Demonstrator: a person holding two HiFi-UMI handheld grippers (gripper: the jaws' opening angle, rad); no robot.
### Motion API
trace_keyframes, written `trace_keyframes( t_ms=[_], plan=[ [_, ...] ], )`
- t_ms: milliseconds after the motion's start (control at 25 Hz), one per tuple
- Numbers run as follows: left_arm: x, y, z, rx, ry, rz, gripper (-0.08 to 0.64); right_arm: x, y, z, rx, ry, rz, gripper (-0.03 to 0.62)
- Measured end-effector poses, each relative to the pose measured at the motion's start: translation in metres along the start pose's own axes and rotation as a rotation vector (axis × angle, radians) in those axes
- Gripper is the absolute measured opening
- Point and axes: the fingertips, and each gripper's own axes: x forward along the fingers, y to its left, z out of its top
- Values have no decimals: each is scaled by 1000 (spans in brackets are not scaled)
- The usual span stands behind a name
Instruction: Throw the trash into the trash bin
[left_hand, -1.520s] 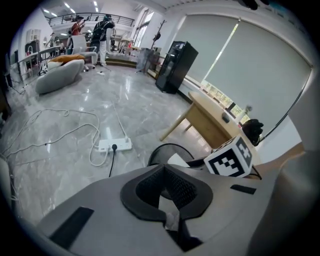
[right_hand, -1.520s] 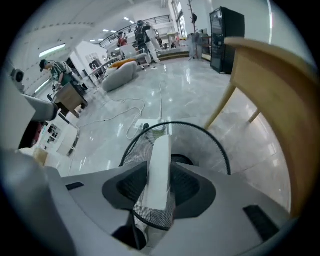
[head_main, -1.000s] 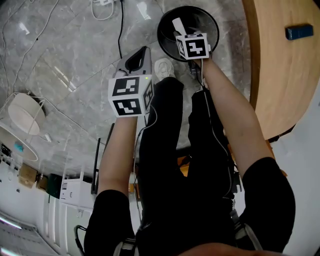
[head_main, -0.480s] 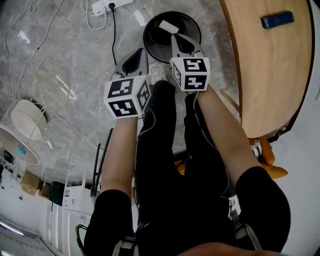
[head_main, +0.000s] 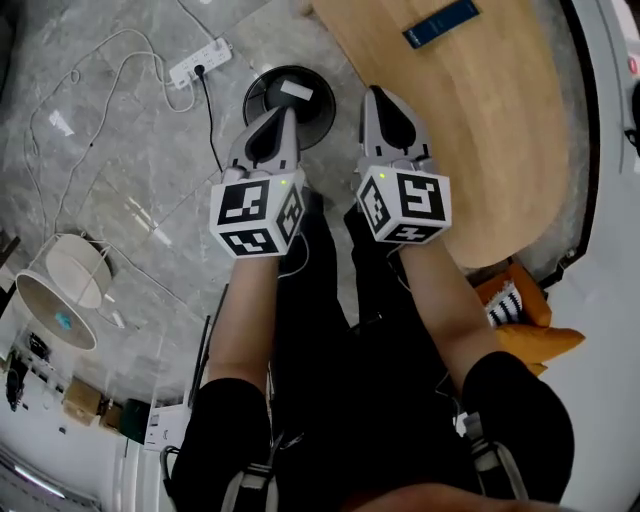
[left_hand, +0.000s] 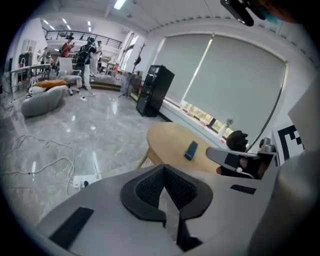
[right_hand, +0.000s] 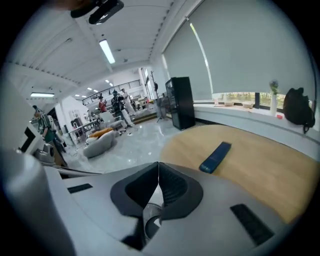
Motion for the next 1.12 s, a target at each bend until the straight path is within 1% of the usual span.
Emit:
trace_keyframes(
  t_ms=[160, 280, 400, 600, 720, 800, 840, 880, 920, 1040, 1120],
  plan=[
    [6, -58, 41, 34, -50, -18, 12, -37, -53, 50, 29, -67, -64, 14],
    [14, -95, 65, 53, -82, -30, 12, -57, -87, 76, 37, -111, -108, 14],
    [24, -126, 84, 81, -88, -56, 12, -68, -113, 97, 52, -145, -143, 14],
    [40, -163, 95, 133, -79, -90, 12, -74, -147, 110, 82, -174, -181, 14],
    [44, -176, 91, 149, -64, -95, 12, -73, -161, 109, 90, -179, -206, 14],
    [46, -177, 91, 157, -57, -89, 12, -67, -166, 110, 90, -189, -201, 15],
    [47, -176, 92, 156, -54, -84, 12, -62, -166, 111, 96, -194, -185, 31],
    [48, -175, 92, 152, -52, -79, 12, -56, -166, 112, 104, -194, -169, 112],
    [49, -172, 92, 145, -50, -74, 12, -49, -168, 111, 109, -187, -161, 150],
    [49, -162, 89, 126, -47, -61, 12, -23, -176, 105, 129, -151, -188, 181],
    [48, -156, 84, 120, -45, -54, 12, -3, -184, 97, 170, -116, -208, 190]
  ],
)
